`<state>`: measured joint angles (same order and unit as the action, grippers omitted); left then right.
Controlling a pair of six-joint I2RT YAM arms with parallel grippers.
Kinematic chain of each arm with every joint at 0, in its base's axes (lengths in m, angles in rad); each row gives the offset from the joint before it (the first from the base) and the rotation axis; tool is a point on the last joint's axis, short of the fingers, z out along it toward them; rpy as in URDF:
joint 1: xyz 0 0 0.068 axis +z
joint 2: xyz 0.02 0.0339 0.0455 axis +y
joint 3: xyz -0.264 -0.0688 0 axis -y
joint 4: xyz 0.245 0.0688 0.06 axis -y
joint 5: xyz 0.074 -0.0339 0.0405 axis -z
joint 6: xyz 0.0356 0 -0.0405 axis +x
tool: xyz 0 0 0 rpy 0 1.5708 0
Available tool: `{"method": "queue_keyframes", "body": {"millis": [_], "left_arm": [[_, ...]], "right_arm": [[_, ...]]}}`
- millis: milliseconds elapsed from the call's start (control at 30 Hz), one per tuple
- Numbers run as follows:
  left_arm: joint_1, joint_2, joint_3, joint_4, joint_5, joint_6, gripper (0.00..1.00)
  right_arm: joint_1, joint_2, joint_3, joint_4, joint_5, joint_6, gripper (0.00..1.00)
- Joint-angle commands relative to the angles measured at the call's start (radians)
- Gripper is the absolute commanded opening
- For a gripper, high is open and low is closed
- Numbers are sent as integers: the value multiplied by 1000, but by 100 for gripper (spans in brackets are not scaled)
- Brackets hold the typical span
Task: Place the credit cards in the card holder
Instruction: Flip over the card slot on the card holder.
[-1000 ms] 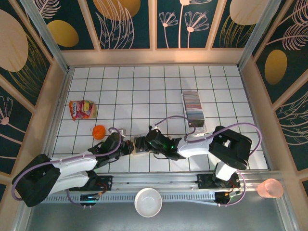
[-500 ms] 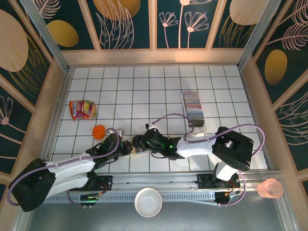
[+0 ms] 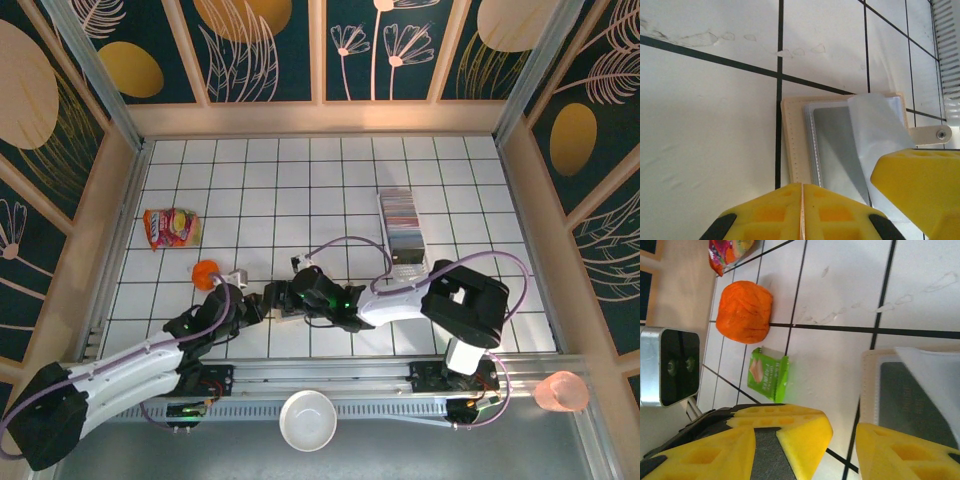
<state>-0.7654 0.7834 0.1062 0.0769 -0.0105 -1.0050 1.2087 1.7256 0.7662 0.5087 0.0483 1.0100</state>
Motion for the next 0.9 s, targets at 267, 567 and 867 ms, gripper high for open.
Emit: {"method": "queue_keyframes", "body": {"millis": [267, 567, 867], "left_arm": [[-6, -216, 26, -261, -158, -76, 13], [-6, -134, 86, -194, -105, -21, 32], [-6, 46, 117, -5, -39, 34, 50]], "right_arm": [[-5, 12, 233, 88, -84, -203, 58], [-187, -402, 188, -315, -36, -949, 61], [-609, -735, 176, -1023, -139, -2098, 89]]}}
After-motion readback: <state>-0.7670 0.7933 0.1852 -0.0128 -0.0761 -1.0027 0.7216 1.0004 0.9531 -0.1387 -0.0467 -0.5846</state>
